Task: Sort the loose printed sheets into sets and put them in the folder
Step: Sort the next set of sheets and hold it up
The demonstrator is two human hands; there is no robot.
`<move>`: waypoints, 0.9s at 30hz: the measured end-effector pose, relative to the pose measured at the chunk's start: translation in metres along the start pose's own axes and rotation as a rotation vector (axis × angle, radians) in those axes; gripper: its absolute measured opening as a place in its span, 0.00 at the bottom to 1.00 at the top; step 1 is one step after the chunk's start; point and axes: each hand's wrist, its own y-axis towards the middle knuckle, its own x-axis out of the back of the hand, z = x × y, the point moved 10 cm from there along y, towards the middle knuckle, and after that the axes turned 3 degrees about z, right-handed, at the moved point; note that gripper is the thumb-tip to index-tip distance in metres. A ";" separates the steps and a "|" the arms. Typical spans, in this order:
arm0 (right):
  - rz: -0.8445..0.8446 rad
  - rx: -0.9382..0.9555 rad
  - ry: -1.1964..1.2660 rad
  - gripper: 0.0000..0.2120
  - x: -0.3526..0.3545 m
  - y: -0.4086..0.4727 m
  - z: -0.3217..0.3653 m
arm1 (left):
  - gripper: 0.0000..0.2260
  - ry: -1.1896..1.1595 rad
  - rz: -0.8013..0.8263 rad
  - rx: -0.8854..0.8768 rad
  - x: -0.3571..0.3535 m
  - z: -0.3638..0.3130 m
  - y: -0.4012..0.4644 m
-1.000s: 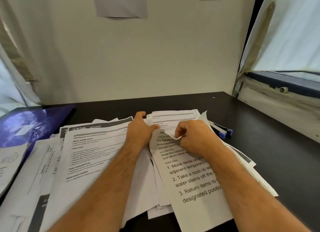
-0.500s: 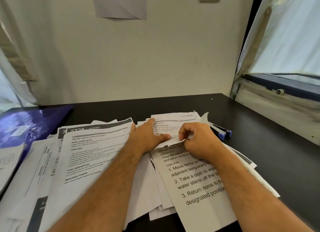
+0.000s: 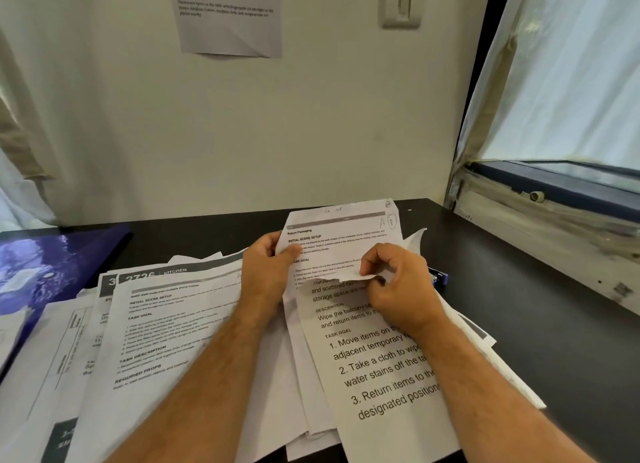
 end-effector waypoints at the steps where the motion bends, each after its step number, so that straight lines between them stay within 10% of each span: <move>1: -0.017 0.010 0.007 0.14 0.001 0.000 0.001 | 0.11 -0.035 0.014 0.009 -0.001 0.000 -0.001; 10: 0.044 -0.069 -0.082 0.38 -0.002 0.003 0.003 | 0.09 -0.050 0.366 -0.077 -0.032 -0.015 -0.021; 15: 0.101 -0.156 -0.214 0.11 -0.002 0.005 -0.011 | 0.21 0.091 0.184 -0.075 -0.020 -0.013 -0.015; 18: 0.091 -0.172 -0.144 0.09 0.004 0.003 -0.018 | 0.09 0.604 0.030 -0.138 -0.003 -0.012 0.002; 21: 0.119 -0.178 -0.137 0.10 0.002 0.001 -0.021 | 0.30 1.185 0.127 -0.018 -0.007 0.012 0.012; 27: 0.172 -0.221 -0.103 0.12 -0.004 0.000 -0.027 | 0.35 0.922 0.108 -0.011 -0.007 0.018 0.022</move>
